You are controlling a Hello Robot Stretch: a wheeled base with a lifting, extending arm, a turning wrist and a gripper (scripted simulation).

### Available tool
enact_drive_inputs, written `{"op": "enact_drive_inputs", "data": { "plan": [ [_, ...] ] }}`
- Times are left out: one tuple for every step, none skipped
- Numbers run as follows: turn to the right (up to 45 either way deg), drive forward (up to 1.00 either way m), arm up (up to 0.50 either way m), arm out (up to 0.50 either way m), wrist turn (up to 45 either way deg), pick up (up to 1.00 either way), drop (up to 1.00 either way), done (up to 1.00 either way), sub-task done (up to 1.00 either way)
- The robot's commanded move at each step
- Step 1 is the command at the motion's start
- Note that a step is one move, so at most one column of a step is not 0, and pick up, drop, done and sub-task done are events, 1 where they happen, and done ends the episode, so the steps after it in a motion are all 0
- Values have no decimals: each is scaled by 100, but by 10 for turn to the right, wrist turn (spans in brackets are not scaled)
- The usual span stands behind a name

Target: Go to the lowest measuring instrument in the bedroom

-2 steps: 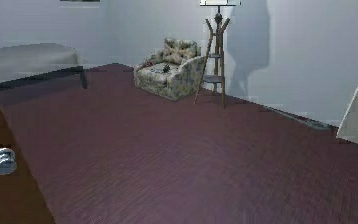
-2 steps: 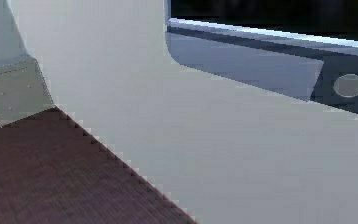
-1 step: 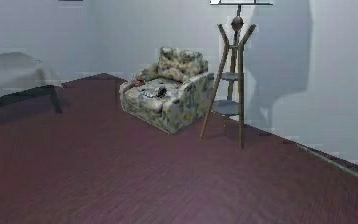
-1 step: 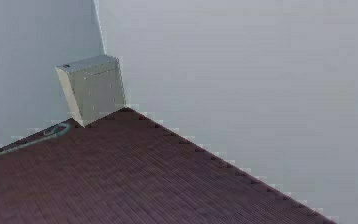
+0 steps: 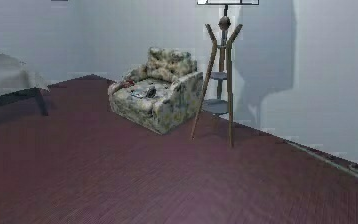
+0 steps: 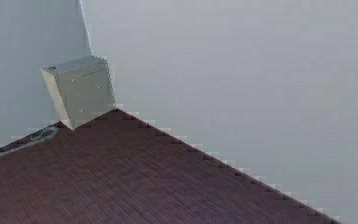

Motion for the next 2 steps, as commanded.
{"op": "enact_drive_inputs", "data": {
  "plan": [
    [0, 100, 0, 0, 0, 0, 0, 0, 0],
    [0, 30, 0, 0, 0, 0, 0, 0, 0]
  ]
}}
